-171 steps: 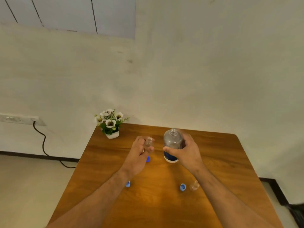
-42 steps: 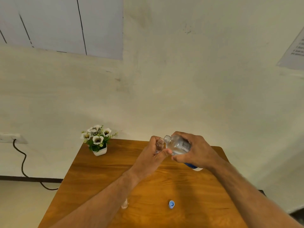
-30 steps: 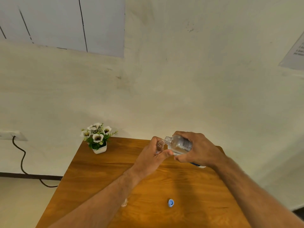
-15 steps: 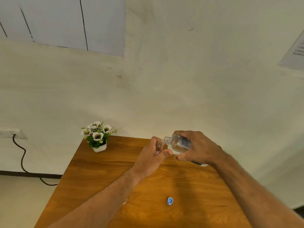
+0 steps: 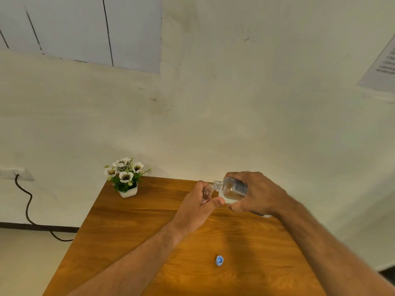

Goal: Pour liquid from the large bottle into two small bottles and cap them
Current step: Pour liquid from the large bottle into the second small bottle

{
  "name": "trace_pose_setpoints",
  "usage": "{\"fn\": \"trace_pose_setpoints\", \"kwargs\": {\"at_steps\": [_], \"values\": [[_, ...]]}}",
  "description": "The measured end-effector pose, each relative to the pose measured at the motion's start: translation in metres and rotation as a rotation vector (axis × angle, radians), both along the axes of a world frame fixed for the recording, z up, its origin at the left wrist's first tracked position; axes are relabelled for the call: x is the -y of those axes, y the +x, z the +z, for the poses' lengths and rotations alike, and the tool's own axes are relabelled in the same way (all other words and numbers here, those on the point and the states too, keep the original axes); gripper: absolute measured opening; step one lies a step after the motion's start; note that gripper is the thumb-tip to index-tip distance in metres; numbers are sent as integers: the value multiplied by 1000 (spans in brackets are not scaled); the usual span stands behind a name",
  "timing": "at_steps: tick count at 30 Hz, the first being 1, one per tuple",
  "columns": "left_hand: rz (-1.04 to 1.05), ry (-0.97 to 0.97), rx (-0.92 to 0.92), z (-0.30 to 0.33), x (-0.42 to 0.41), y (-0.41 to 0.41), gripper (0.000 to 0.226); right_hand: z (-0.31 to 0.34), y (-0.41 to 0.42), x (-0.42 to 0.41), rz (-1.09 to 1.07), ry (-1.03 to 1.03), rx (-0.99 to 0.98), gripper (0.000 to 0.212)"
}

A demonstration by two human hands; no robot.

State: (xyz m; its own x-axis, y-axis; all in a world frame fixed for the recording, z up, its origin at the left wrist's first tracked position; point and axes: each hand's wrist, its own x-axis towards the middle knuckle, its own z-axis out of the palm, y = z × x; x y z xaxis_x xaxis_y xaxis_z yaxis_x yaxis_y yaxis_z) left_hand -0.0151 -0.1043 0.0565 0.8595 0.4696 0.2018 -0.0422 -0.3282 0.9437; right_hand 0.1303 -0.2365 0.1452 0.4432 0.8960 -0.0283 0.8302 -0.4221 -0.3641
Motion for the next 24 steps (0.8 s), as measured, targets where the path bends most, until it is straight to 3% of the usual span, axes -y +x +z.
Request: {"fn": "trace_pose_setpoints", "kwargs": {"at_steps": [21,24], "values": [[-13,25,-24,-4,6,-3,45,-1,-5,6,-17,-54,-4,94],[-8,23,-33,-4,7,-5,52,-2,-5,6,-16,-59,-1,95]]}}
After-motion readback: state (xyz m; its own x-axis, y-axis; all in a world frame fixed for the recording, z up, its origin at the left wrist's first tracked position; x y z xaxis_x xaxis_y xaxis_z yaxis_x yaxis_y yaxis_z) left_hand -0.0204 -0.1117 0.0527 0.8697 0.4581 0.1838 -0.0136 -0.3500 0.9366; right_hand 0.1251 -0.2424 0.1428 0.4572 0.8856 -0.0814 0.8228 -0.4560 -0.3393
